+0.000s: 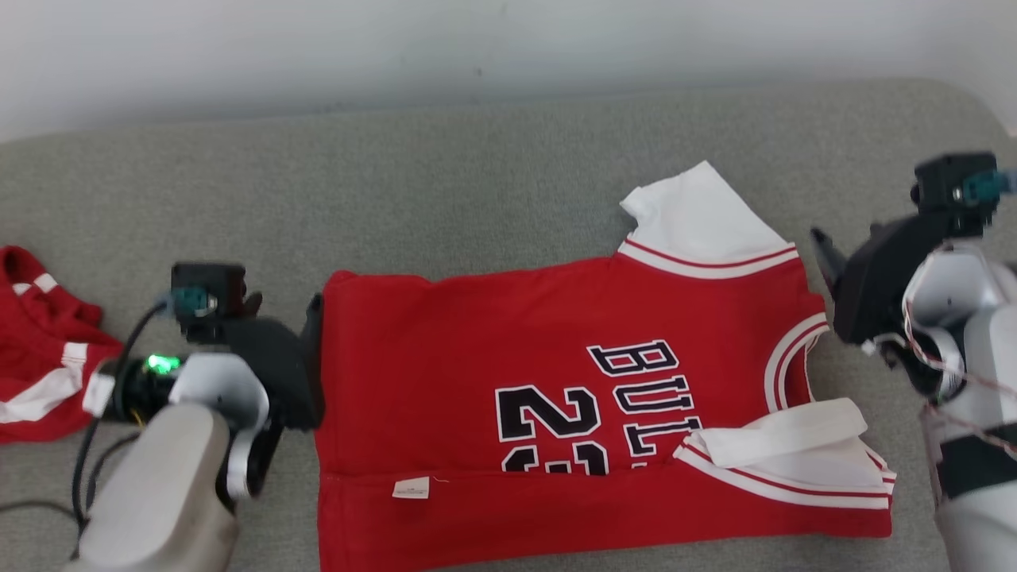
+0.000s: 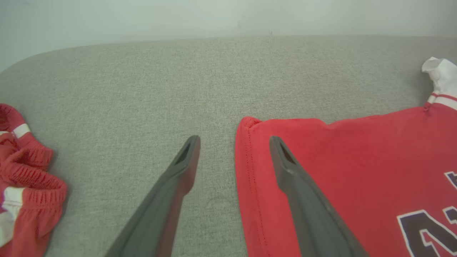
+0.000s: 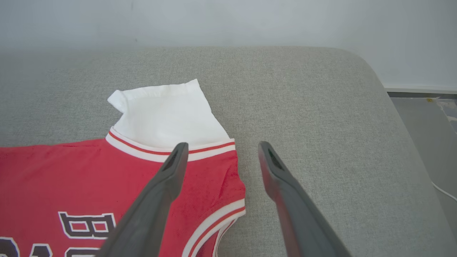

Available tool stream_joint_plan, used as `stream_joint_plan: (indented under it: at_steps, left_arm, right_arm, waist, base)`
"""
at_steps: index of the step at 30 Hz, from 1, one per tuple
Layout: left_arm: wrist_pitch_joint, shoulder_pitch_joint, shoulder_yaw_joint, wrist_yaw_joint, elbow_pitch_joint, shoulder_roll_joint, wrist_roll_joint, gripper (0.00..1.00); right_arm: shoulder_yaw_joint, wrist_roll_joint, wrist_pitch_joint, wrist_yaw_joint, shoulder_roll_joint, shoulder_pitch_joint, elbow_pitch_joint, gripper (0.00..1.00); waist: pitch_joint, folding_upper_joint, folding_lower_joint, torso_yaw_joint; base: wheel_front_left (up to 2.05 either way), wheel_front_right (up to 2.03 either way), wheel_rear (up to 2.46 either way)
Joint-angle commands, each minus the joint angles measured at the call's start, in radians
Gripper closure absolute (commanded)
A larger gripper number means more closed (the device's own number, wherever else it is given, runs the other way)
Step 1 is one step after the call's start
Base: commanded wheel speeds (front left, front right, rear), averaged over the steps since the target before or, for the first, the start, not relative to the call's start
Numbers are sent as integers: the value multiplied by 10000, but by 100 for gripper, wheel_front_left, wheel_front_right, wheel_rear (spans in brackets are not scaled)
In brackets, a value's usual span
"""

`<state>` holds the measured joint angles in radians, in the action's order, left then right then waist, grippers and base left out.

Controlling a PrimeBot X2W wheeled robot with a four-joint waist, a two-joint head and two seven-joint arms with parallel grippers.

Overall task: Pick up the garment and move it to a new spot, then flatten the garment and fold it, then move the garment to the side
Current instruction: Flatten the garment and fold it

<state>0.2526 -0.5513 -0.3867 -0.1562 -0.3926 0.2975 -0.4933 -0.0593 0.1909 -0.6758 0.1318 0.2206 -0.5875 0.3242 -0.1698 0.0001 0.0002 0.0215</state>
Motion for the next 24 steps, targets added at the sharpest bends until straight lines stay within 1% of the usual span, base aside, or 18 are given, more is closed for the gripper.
stream_joint_plan:
  at_steps: [1,2,3,7,11,17,22,23,24]
  left_arm:
    - [325,-661,-83,46,-404,8,108,0]
    - [495,-946,-94,53,-609,-10,100,0]
    - [495,-946,-94,53,-609,-10,100,0]
    - [1062,-1891,-61,233,-1222,-103,-107,0]
    - [1415,-2490,-37,328,-1664,-129,-269,0]
    - [1972,-3064,-234,503,-2179,-96,-261,0]
    - [2408,-3314,-464,528,-2438,-17,-110,0]
    - [2573,-3341,-510,546,-2507,2,-120,18]
    - [2728,-3365,-533,565,-2558,11,-173,22]
  right_arm:
    - [252,-71,155,-24,142,-699,515,0]
    - [403,-52,206,-24,157,-1027,756,0]
    - [403,-52,206,-24,157,-1027,756,0]
    - [970,-15,454,-24,334,-2126,1632,0]
    - [1388,83,715,-24,450,-2822,2301,0]
    - [1764,276,1047,-24,544,-3485,3104,0]
    - [2047,357,1290,-24,534,-3837,3634,0]
    - [2109,382,1319,-24,515,-3897,3724,0]
    - [2160,398,1341,-24,501,-3966,3807,0]
  waist:
    - [-745,-1,-2,239]
    - [-889,-1,-2,259]
    - [-889,-1,-2,259]
    - [-1355,-1,-2,340]
    - [-1638,-1,-2,359]
    - [-1906,-1,-2,403]
    - [-2007,-1,-2,451]
    - [-2020,-1,-2,467]
    - [-2038,-1,-2,483]
  base:
    - [0,0,0]
    - [0,0,0]
    - [0,0,0]
    - [0,0,0]
    - [0,0,0]
    - [0,0,0]
    - [0,0,0]
    - [0,0,0]
    - [0,0,0]
